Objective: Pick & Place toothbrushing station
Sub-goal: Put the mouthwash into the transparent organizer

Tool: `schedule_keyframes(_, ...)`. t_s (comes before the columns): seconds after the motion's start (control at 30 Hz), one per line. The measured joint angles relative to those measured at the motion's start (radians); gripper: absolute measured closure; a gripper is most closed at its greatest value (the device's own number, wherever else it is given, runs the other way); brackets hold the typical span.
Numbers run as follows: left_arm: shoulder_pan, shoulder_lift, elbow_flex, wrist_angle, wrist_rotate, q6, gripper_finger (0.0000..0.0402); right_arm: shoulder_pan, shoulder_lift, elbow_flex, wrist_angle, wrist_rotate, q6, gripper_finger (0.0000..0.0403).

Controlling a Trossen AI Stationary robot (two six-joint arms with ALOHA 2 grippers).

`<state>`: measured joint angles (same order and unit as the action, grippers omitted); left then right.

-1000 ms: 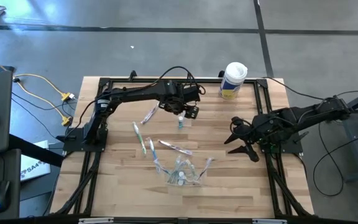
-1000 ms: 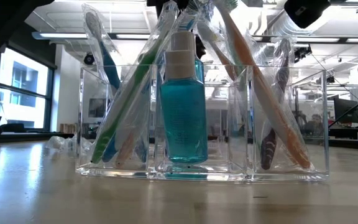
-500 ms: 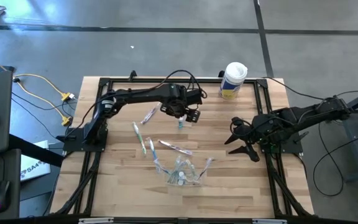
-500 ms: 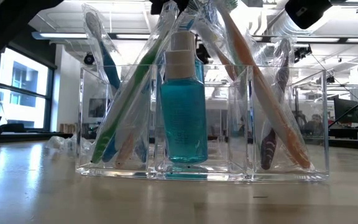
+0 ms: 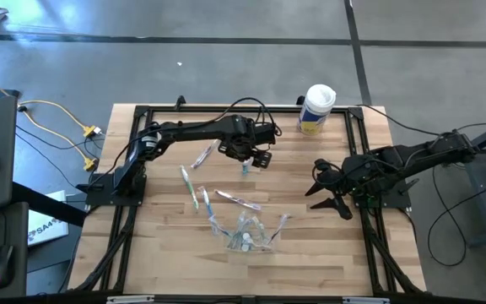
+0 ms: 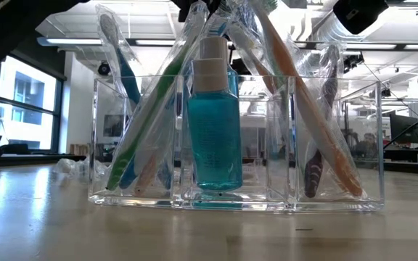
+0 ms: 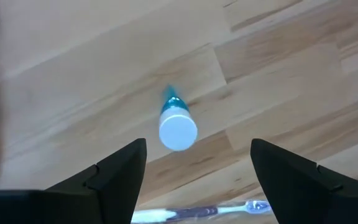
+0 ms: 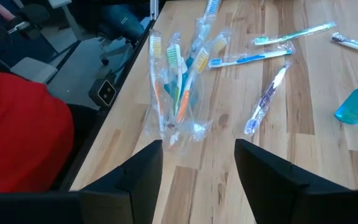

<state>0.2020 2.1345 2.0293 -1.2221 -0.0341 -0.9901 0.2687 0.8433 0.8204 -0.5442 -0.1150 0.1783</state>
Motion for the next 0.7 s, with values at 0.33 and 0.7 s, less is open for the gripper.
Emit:
schedule_keyframes(0.33, 0.001, 0.036, 0.000, -0.015, -0.001, 0.011, 0.0114, 0.000, 0.000, 0.000, 0.000, 0.000, 0.000, 0.0210)
schedule_keyframes(0.7, 0.017, 0.064, 0.001, 0.017, 0.031, 0.038, 0.0114, 0.000, 0.000, 0.000, -0.011, 0.000, 0.000, 0.0210)
